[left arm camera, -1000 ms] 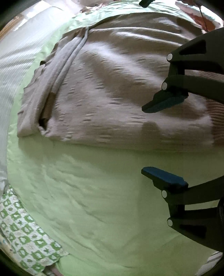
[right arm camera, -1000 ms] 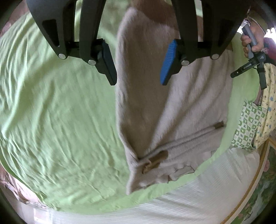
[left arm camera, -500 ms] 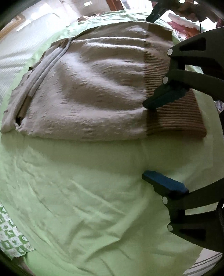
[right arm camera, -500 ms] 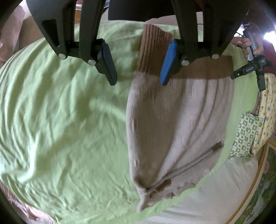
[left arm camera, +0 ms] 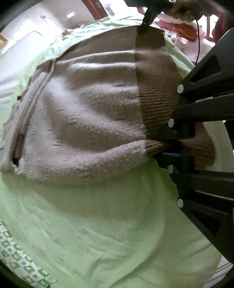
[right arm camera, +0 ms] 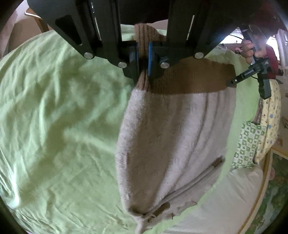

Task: Fold small clothes
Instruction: 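Grasp the brown ribbed hem with both grippers, then lift the hem with both grippers and fold it up toward the collar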

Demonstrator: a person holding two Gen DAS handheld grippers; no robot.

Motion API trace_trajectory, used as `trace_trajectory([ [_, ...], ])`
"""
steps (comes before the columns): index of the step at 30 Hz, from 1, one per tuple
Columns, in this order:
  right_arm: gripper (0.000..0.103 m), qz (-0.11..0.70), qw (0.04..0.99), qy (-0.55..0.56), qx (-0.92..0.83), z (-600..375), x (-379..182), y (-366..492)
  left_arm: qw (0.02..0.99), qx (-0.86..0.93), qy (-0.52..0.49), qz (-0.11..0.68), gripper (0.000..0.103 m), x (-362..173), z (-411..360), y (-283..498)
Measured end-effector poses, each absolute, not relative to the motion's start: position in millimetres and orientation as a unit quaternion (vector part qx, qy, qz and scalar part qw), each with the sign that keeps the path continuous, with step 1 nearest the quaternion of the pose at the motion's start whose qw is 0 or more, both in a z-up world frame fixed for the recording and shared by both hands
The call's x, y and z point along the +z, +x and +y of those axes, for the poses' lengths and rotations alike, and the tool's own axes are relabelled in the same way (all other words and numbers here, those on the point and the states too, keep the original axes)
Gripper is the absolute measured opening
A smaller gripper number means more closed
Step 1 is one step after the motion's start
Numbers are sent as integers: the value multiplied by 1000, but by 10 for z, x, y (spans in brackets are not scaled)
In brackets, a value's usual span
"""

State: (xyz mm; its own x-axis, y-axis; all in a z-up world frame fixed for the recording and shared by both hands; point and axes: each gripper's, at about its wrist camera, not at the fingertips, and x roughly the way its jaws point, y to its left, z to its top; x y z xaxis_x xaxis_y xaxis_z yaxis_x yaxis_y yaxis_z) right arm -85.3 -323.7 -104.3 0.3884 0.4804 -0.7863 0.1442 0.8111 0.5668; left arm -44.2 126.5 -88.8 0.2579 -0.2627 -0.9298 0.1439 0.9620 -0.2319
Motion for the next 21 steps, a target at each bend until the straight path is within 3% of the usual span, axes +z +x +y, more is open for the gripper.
trace_trajectory([
  [11, 7, 476, 791, 351, 154, -3667, -650, -1044, 819, -166, -123, 535, 7, -289, 1424, -477],
  [21, 7, 354, 826, 391, 197, -3733, 63, 29, 874, -171, -135, 434, 7, 480, 1338, 583],
])
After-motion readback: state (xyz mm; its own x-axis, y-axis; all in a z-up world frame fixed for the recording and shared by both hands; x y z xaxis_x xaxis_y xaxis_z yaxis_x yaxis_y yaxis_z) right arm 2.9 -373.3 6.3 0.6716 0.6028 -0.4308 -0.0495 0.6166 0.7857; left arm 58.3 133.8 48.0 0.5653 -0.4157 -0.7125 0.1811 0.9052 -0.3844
